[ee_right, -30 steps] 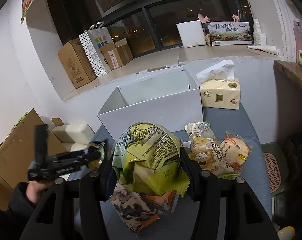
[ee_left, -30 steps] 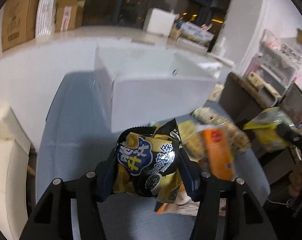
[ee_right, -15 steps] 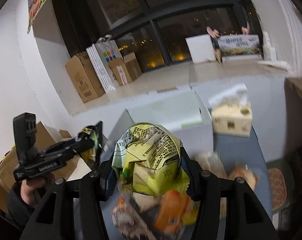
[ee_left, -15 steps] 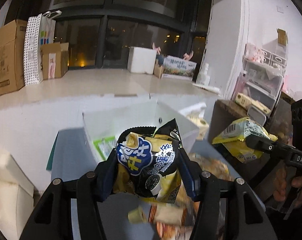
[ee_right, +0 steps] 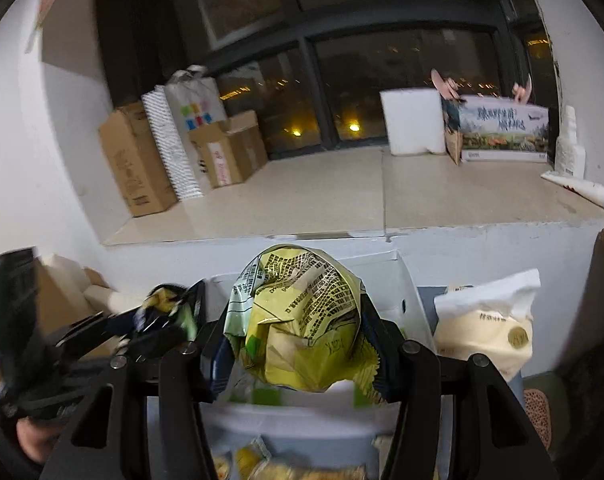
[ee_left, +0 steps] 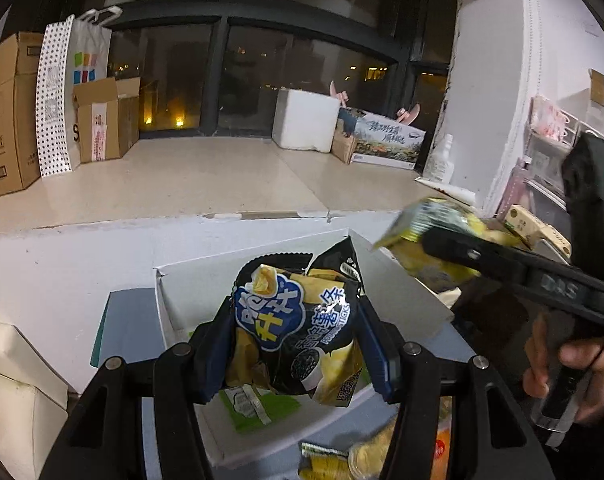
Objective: Organize snacks
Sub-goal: 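Lower both held bags into the white box and open both grippers, then grasp the large printed snack bag with the right gripper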
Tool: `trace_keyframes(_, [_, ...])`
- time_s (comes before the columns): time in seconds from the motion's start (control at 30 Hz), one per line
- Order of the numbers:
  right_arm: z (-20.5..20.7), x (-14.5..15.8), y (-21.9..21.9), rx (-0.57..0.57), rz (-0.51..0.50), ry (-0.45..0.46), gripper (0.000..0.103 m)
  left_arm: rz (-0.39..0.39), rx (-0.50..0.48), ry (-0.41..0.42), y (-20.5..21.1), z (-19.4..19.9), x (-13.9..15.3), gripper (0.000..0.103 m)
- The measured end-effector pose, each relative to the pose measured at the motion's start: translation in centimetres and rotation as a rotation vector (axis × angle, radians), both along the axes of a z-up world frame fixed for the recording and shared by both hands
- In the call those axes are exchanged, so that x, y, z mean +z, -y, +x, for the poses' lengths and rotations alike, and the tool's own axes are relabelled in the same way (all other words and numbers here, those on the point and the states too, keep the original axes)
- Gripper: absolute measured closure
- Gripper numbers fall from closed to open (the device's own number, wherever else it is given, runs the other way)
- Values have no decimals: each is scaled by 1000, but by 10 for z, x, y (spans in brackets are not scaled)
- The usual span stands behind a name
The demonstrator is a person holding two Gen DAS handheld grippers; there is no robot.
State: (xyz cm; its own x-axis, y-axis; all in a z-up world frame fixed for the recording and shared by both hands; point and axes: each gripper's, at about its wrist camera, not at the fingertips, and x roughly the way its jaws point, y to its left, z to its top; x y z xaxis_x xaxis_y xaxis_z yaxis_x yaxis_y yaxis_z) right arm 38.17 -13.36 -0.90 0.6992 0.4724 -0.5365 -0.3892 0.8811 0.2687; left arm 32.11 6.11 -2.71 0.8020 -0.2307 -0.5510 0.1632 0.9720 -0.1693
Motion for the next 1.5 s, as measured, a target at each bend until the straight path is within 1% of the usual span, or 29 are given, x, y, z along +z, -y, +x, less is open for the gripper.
trace_keyframes(0.07, [17,-5,-3,-7,-2,-22,44,13,21,-7,-1,9,-3,38])
trace_keyframes(0.1, [27,-8,-6,-16,-20,-29,44,15,34,-19,-2,14,-4,37])
trace_keyframes(0.13, [32,-10,-8,-20,-34,-32,44,6,34,-32,-4,19,-6,30])
trace_keyframes(0.17, [37,-12,-10,-25,-47,-33,42,-2,42,-42,-6,22,-7,18])
trace_keyframes(0.2, [43,-14,-12,-26,-49,-35,39,-1,65,-50,-8,24,-9,9])
trace_keyframes(0.23, [47,-15,-12,-20,-42,-43,29,5,86,-56,-9,25,-10,0])
trace_keyframes(0.27, [52,-17,-12,-11,-33,-58,9,13,98,-63,-10,26,-11,0])
trace_keyframes(0.3, [56,-20,-12,-6,-25,-72,1,11,95,-77,-11,28,-13,0])
trace_keyframes(0.33, [56,-21,-11,-25,-27,-64,0,2,88,-92,-12,29,-16,0])
trace_keyframes(0.4, [51,-22,-7,-47,-34,-38,0,-15,90,-104,-15,28,-19,0])
trace_keyframes(0.53, [47,-23,-1,-39,-25,-63,0,-10,100,-117,-15,26,-24,0])
trace_keyframes(0.73, [36,-24,9,-29,16,-71,0,4,86,-107,-7,14,-19,0])
trace_keyframes(0.87, [15,-21,17,-14,47,-52,0,10,74,-92,-4,-5,-13,0])
trace_keyframes(1.13, [-52,-5,37,37,101,11,0,19,45,-62,2,-54,-10,0])
trace_keyframes(1.2, [-72,-4,45,45,125,24,0,12,31,-57,3,-70,-12,0])
trace_keyframes(1.3, [-102,-5,55,44,148,53,0,20,39,-44,7,-93,-14,0])
trace_keyframes(1.37, [-121,-7,61,44,144,62,0,0,34,-36,7,-109,-17,0])
trace_keyframes(1.43, [-135,-10,66,40,143,65,0,-36,32,-47,8,-124,-22,0])
trace_keyframes(1.5, [-152,-18,73,31,154,51,0,-62,19,-56,11,-140,-27,0])
